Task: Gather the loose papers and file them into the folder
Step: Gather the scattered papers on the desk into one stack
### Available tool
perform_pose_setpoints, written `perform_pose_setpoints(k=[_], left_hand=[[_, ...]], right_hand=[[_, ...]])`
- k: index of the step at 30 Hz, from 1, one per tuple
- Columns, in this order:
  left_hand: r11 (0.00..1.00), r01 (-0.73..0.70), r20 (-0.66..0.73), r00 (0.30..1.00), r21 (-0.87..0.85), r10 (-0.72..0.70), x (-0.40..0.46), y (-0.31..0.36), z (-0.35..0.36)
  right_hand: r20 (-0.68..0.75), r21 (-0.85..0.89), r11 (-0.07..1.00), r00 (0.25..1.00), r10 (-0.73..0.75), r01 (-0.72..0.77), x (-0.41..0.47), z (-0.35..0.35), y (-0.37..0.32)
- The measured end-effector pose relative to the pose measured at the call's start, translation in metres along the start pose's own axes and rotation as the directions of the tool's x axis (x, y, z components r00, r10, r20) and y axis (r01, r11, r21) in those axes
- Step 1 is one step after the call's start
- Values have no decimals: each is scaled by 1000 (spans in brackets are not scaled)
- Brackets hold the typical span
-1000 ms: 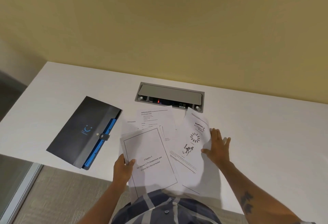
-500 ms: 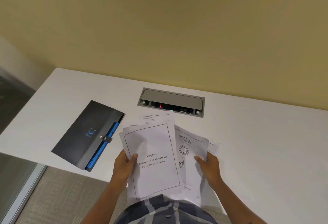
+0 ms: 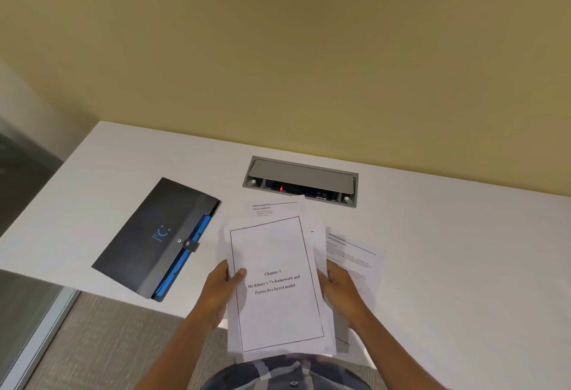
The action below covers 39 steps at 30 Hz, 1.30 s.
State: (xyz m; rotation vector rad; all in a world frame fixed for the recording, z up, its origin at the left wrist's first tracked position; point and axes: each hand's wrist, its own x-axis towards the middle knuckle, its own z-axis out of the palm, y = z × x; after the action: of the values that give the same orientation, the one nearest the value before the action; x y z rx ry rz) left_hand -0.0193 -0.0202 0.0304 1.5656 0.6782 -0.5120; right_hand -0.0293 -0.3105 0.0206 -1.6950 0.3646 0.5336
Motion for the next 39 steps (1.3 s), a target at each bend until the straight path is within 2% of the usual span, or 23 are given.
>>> perform_pose_setpoints(k=[7, 10, 12, 14, 15, 17, 18, 19, 21, 24, 28, 31, 33, 35, 37, 39], left_hand=[[992, 21, -37, 999, 121, -16, 1, -12, -1], [996, 43, 19, 999, 77, -44, -3, -14, 2], [996, 55, 23, 998, 76, -57, -5, -14, 5], [994, 73, 1, 997, 82, -73, -5, -15, 6], [992, 81, -20, 997, 93, -79, -5, -17, 5], [987, 88, -79, 994, 136, -78, -6, -20, 2], [984, 87, -106, 992, 157, -71, -7, -22, 1], [980, 85, -131, 989, 182, -62, -8, -24, 0], [971, 81, -171, 984, 224, -43, -11, -28, -3], [979, 69, -203, 979, 191, -29, -12, -33, -10], [985, 61, -245, 969, 161, -21, -13, -36, -17], [988, 68, -275, 961, 139, -27, -12, -36, -18], [992, 77, -294, 955, 104, -43, -10, -35, -20], [994, 77, -302, 952, 74, -51, -10, -33, -21], [995, 74, -310, 949, 70, -49, -11, -31, -22], [996, 65, -308, 950, 59, -44, -12, -30, -23]], right_hand=[[184, 46, 994, 979, 87, -97, -5, 10, -8], [280, 58, 988, 952, 120, -142, -6, 4, -10], [293, 65, 982, 944, 150, -176, -4, -1, -9], [199, 67, 980, 965, 173, -190, 0, -9, -9], [88, 35, 985, 983, 164, -167, 3, -15, -6], [-196, -188, 974, 977, 87, -125, 8, -33, 1], [-285, -361, 922, 958, 32, -138, 9, -45, 5], [-313, -532, 829, 950, -4, -172, 9, -56, 9], [-292, -726, 647, 956, 19, -234, 9, -76, 20], [-235, -844, 471, 966, 104, -256, 10, -94, 36], [-214, -896, 380, 973, 82, -229, 12, -98, 46], [-225, -922, 325, 974, -11, -209, 9, -92, 50], [-229, -904, 389, 969, -95, -176, 5, -86, 54], [-276, -802, 578, 951, -142, -147, 1, -79, 59], [-370, -636, 753, 923, -107, -168, -3, -72, 66], [-476, -449, 859, 880, 3, -246, -5, -68, 71]])
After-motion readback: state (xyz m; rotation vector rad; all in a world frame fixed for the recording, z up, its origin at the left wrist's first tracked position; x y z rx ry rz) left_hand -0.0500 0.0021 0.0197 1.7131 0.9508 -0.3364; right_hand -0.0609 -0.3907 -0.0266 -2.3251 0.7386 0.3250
